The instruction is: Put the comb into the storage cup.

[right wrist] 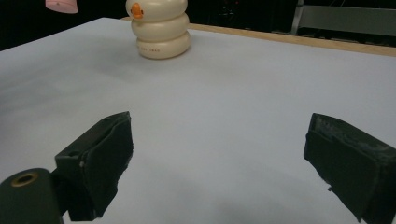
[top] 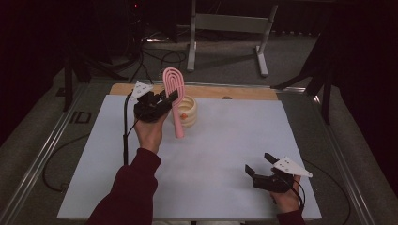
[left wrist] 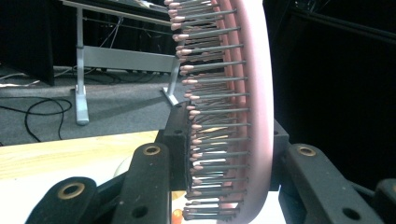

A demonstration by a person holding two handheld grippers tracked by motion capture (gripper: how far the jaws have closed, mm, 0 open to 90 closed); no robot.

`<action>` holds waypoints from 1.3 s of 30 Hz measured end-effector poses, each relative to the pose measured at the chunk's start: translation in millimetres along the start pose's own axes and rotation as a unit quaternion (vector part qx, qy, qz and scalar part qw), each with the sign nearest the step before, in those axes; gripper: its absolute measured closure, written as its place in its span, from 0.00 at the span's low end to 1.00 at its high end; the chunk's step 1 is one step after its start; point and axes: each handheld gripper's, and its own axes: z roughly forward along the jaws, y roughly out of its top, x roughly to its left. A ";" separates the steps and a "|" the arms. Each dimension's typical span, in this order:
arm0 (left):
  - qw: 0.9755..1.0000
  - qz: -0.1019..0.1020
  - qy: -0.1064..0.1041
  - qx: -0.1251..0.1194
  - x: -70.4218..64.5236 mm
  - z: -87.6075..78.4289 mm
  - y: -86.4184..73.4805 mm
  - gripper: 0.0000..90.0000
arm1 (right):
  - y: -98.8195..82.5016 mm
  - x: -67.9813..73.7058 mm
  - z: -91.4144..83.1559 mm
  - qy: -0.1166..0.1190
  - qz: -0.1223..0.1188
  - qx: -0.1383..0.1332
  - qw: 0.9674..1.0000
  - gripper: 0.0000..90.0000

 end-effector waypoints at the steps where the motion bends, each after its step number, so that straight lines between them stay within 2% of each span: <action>1: 1.000 0.003 0.001 0.000 -0.2 0.8 1.3 0.73 | -0.1 -0.4 -0.1 0.000 0.003 0.001 1.000 0.09; 10: 1.000 0.021 0.004 -0.002 1.5 4.5 14.1 0.73 | -0.1 -2.0 1.5 0.002 0.005 0.001 1.000 0.09; 26: 0.999 0.026 0.017 -0.008 11.8 12.6 24.0 0.73 | -1.8 -3.8 -1.7 0.004 0.011 0.003 1.000 0.10; 39: 0.999 0.043 0.025 -0.003 11.8 20.5 31.3 0.73 | -1.2 -4.8 -3.2 0.003 0.012 -0.002 1.000 0.10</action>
